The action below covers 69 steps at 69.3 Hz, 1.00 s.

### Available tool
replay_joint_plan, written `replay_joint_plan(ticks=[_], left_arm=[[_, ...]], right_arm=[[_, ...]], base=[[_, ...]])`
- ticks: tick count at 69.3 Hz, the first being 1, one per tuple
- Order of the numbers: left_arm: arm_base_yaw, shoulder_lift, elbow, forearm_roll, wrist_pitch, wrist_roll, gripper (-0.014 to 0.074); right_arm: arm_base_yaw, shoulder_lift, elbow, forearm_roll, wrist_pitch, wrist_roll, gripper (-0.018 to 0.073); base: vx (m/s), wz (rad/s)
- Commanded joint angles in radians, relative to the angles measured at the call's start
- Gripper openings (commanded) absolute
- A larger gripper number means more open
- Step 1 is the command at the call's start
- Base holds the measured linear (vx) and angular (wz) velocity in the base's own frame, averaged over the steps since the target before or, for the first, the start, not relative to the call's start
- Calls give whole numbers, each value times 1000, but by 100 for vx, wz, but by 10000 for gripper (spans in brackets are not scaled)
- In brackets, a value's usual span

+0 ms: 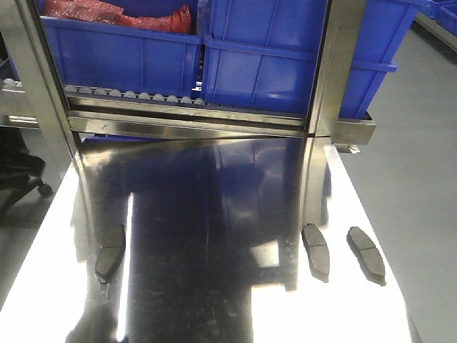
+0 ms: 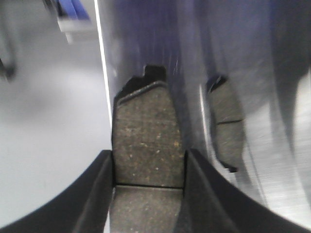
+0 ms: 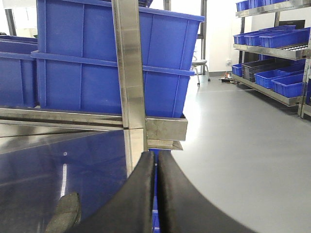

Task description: Move and align brake pads A on conveyor

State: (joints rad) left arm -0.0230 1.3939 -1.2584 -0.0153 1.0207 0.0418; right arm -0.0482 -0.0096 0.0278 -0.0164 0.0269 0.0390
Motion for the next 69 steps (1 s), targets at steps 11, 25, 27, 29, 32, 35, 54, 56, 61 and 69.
replay_joint_plan(ticks=[11, 25, 27, 29, 32, 35, 54, 56, 61, 69], left_arm=[[-3, -259, -24, -13, -41, -4, -6], [-3, -420, -6, -14, -63, -4, -6], [-3, -439, 1, -14, -63, -4, -6], [-3, -458, 9, -14, -66, -4, -6], [-3, -491, 25, -14, -71, -4, -6], [-3, -520, 48, -13, -75, -4, -6], [-3, -671, 173, -14, -76, -4, -6], [-3, -683, 179, -14, -78, -4, -6], [-3, -699, 180, -14, -76, -4, -6], [-3, -712, 178, -11, -74, -3, -6]], right_arm=[[-4, -11, 7, -1, -74, -6, -3], [-4, -11, 7, -1, -74, -6, -3], [-4, -11, 7, -1, -74, -6, -3], [-4, -11, 7, -1, -74, -6, -3], [-4, -11, 7, -1, -74, -6, -3], [-4, -11, 7, -1, -74, -6, -3], [-4, -11, 7, -1, -74, -6, -3], [-4, -11, 7, -1, -74, -6, -3], [-4, -11, 7, 0, -77, -5, -3], [-4, -11, 7, -1, -82, -3, -3]], base=[[0, 0], [0, 0], [0, 0], [0, 0], [0, 0], [0, 0], [0, 0], [0, 0], [0, 0], [0, 0]])
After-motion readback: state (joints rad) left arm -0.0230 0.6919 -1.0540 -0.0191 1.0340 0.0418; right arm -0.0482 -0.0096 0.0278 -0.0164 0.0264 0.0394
